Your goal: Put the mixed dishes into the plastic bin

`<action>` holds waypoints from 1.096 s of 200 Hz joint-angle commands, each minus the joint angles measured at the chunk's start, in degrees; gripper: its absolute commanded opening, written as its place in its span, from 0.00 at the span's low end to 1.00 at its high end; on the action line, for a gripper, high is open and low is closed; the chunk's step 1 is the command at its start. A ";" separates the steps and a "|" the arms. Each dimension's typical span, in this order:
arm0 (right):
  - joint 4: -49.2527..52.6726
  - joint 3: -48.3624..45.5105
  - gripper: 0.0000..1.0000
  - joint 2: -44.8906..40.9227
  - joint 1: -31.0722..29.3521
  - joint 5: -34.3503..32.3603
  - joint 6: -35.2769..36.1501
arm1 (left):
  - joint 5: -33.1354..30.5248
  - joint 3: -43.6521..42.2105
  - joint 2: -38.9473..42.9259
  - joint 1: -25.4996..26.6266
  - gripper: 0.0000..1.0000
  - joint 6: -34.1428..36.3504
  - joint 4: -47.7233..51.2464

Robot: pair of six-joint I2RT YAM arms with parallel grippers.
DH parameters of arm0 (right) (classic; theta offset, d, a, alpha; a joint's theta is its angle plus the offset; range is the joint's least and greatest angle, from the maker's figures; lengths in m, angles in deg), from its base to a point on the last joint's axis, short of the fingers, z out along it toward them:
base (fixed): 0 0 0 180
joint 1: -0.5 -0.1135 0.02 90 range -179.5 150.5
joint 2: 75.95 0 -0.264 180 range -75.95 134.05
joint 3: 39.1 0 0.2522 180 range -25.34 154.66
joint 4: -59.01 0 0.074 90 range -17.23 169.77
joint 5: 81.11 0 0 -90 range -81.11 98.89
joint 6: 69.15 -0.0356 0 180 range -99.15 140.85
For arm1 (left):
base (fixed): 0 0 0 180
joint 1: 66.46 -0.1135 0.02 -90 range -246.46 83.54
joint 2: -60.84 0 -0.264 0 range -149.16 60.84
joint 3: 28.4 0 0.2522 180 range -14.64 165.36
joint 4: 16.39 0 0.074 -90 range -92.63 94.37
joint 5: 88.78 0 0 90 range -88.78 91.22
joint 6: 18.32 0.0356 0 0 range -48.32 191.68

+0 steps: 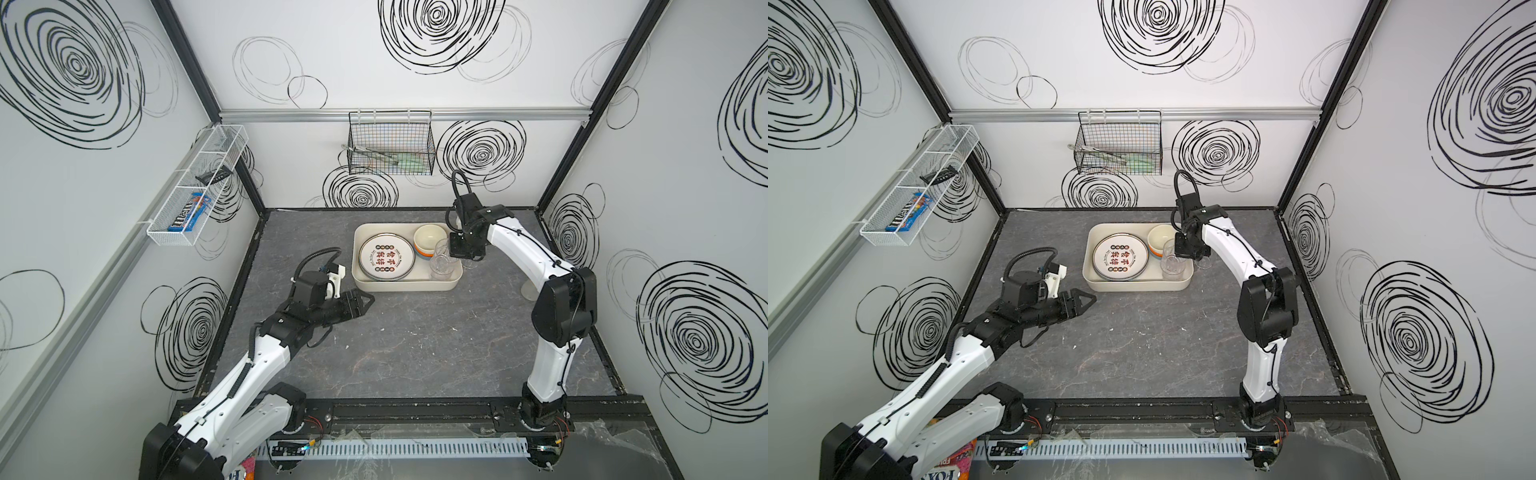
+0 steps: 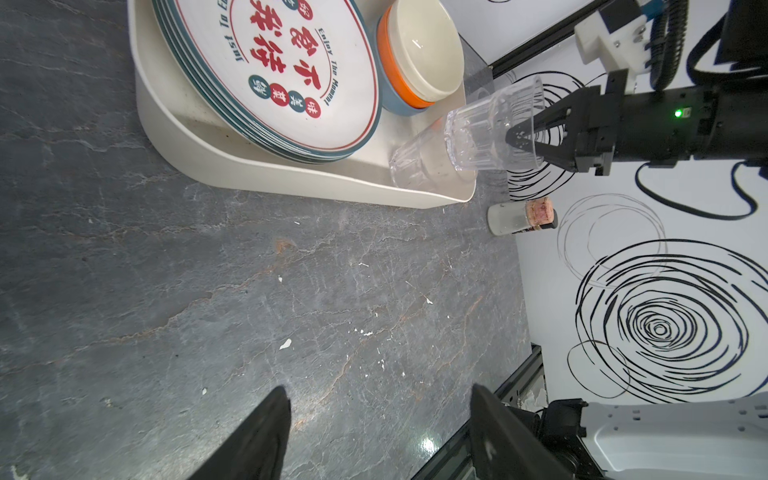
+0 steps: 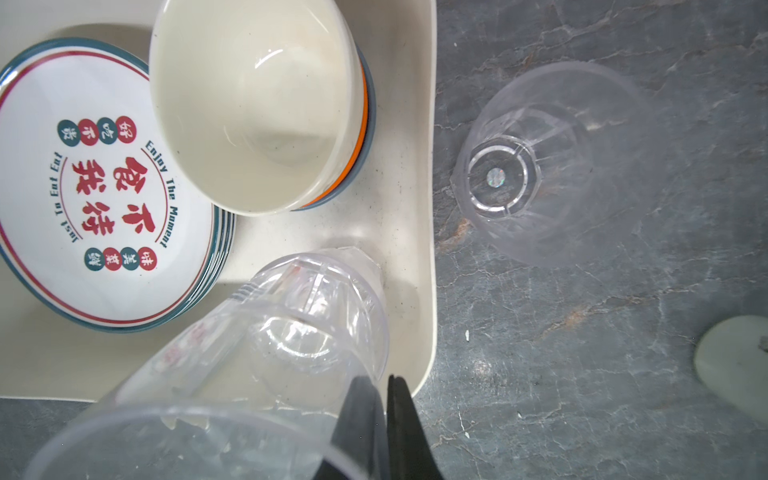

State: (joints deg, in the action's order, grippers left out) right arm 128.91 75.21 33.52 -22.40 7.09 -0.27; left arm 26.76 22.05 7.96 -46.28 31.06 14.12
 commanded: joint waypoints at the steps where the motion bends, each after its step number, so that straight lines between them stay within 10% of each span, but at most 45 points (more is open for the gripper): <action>1: 1.44 1.93 0.01 1.25 -0.46 -0.78 0.31 | 0.70 -0.92 0.73 -0.43 0.72 -0.34 -1.37; 219: -1.03 -0.40 0.25 1.51 -1.89 -1.71 -0.94 | 0.57 -0.93 2.15 -0.62 0.72 -0.86 -0.92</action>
State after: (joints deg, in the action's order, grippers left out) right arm 128.06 75.21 37.02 -23.95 5.64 -0.60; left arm 26.95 21.31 9.27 -46.39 30.52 14.19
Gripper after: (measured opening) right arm 0.237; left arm 0.718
